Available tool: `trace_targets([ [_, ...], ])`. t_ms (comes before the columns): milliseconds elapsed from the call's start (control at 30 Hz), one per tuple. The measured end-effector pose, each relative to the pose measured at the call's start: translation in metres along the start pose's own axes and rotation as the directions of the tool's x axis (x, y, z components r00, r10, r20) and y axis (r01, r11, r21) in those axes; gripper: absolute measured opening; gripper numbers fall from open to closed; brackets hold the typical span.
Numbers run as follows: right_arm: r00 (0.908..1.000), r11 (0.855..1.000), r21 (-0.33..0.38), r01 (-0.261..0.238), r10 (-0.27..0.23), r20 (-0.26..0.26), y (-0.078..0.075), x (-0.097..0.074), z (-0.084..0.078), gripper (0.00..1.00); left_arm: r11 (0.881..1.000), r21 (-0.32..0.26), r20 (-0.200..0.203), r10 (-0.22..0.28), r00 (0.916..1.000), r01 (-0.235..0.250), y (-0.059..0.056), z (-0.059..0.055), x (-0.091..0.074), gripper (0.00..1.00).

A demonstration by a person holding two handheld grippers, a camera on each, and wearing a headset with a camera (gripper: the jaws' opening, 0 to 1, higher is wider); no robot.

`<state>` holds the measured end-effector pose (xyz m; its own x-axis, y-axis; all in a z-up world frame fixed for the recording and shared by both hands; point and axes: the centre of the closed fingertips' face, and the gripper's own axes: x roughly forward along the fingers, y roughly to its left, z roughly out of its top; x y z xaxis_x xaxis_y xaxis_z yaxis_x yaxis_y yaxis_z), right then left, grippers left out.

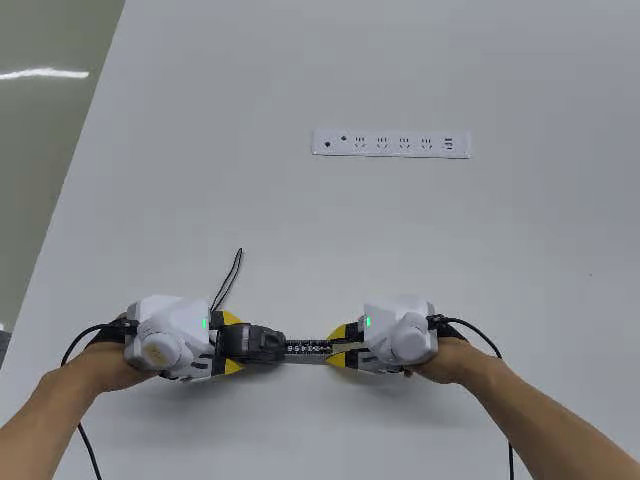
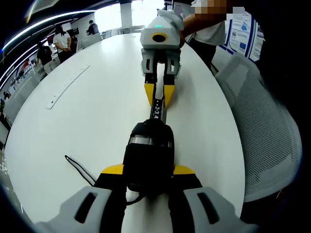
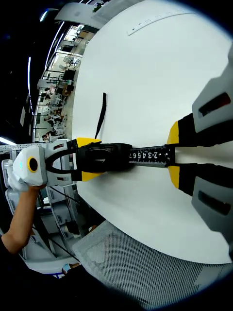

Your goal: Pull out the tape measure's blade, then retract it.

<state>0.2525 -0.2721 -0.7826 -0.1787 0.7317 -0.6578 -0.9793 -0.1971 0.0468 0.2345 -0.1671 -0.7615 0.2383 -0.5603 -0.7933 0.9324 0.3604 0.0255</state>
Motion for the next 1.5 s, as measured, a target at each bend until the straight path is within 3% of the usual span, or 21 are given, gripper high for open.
trace_targets([
  [1500,0.9998,1.0,0.006,0.006,-0.006,-0.018,0.0,-0.028,-0.024,0.1,1.0,0.004,-0.015,-0.004,0.9999,0.004,-0.001,0.001,0.001,0.29],
])
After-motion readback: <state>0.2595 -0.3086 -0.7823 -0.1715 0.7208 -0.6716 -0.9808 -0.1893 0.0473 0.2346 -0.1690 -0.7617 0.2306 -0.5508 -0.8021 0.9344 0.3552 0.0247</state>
